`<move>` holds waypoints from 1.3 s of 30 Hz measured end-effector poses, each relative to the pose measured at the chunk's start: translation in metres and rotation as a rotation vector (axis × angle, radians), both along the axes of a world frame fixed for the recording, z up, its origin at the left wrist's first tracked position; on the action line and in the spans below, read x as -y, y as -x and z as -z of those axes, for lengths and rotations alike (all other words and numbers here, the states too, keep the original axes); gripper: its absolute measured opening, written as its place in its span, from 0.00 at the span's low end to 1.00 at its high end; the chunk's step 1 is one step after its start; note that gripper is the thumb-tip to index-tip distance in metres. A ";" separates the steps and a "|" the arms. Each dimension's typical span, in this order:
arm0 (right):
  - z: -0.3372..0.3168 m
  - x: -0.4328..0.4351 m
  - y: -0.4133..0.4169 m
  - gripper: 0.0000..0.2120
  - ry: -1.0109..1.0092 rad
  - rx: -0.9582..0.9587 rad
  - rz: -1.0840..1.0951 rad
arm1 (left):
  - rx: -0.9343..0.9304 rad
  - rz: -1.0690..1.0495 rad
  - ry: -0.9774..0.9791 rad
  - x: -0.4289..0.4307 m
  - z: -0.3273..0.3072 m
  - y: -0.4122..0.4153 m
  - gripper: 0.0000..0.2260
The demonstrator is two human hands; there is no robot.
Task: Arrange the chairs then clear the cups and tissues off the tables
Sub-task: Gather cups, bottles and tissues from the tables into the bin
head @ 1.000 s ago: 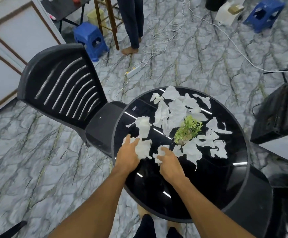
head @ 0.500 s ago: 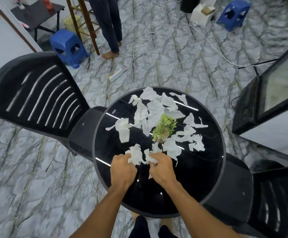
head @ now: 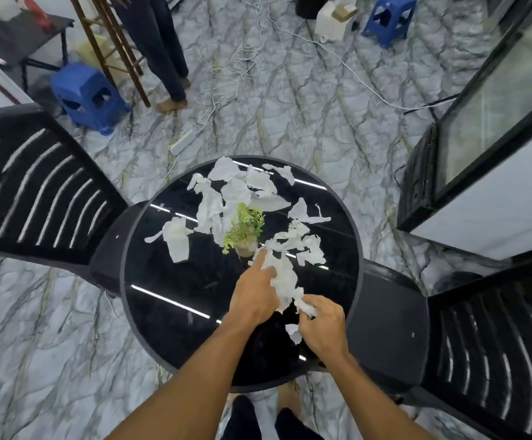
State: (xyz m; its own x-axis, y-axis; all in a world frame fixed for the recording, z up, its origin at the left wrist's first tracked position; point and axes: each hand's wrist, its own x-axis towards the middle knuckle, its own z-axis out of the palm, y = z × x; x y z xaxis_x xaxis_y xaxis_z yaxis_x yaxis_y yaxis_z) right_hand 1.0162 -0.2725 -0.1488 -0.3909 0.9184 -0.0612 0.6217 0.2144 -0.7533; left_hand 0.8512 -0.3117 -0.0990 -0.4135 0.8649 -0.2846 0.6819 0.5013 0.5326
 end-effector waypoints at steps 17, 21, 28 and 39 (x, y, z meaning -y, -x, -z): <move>-0.011 -0.094 0.024 0.26 0.129 0.178 -0.178 | -0.147 0.013 0.057 0.011 0.046 -0.010 0.12; -0.007 -0.101 0.026 0.18 0.124 0.344 -0.280 | -0.113 -0.021 0.056 0.014 0.051 -0.008 0.08; -0.001 -0.076 0.012 0.13 -0.021 0.342 -0.258 | -0.102 -0.047 0.036 0.017 0.037 -0.012 0.13; 0.001 -0.035 0.004 0.07 0.051 0.221 -0.190 | -0.147 0.116 -0.034 0.035 0.046 0.000 0.09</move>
State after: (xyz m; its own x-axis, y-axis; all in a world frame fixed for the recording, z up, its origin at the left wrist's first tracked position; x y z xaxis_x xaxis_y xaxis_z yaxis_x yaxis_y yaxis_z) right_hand 1.0119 -0.2372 -0.1496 -0.5281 0.8234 -0.2077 0.7238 0.3085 -0.6172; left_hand 0.8513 -0.3467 -0.1451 -0.3452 0.9174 -0.1982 0.8062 0.3980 0.4378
